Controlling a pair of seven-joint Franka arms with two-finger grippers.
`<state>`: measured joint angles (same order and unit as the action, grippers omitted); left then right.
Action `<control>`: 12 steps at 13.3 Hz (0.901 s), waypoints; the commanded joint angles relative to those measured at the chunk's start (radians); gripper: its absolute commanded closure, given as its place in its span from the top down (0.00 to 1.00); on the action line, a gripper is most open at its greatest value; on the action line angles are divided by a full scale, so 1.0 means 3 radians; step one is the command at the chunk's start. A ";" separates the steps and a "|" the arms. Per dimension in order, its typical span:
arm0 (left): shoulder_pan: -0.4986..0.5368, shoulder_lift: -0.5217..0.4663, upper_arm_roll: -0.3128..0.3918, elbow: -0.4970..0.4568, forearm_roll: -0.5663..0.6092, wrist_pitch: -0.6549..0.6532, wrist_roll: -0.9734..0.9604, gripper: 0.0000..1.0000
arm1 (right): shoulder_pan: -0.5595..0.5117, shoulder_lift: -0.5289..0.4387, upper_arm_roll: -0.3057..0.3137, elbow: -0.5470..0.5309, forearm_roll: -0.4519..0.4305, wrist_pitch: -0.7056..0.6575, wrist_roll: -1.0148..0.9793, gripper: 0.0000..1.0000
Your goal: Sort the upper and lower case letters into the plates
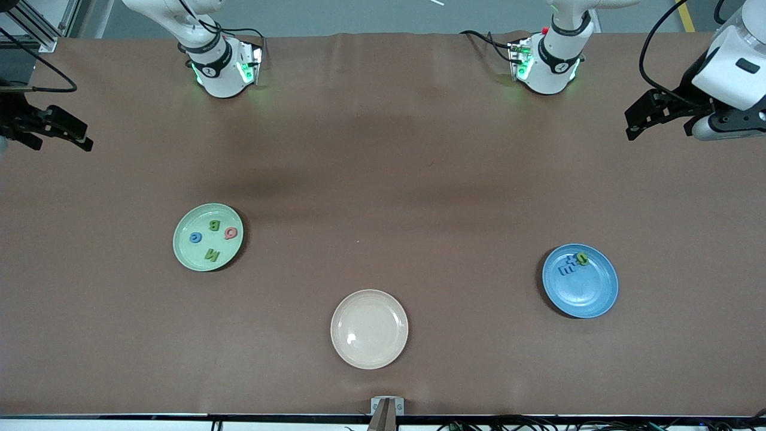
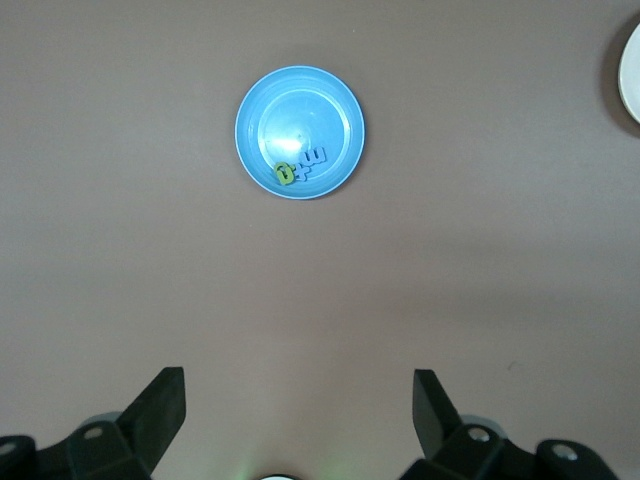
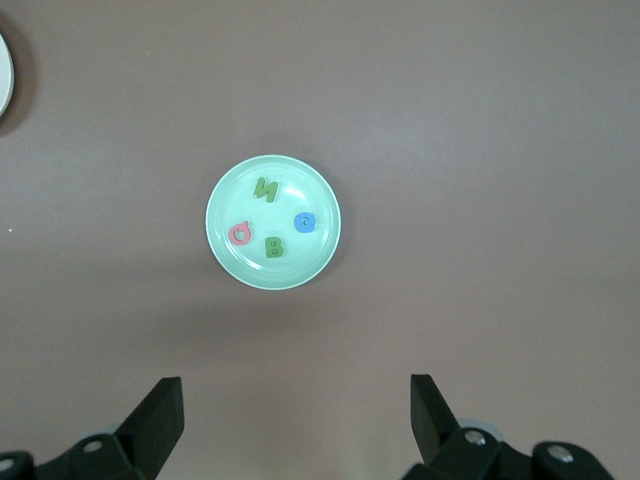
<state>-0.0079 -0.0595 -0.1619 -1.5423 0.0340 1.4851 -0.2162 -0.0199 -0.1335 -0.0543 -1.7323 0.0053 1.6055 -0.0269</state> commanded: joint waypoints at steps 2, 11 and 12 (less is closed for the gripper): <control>0.0001 0.0004 -0.0013 0.0063 -0.0011 -0.0062 -0.0026 1.00 | -0.0082 0.0133 0.0043 0.0165 -0.0002 -0.0034 -0.0028 1.00; 0.0011 0.0014 -0.0013 0.0063 -0.0011 -0.0057 0.0015 1.00 | -0.0072 0.0143 0.0038 0.0145 -0.0008 -0.0116 -0.0197 1.00; 0.0011 0.0014 -0.0013 0.0069 -0.0016 -0.0057 0.0015 1.00 | -0.0072 0.0138 0.0038 0.0124 -0.0008 -0.0111 -0.0197 1.00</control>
<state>-0.0079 -0.0595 -0.1619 -1.5423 0.0340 1.4851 -0.2162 -0.0204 -0.0913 -0.0548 -1.6951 0.0053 1.5787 -0.0671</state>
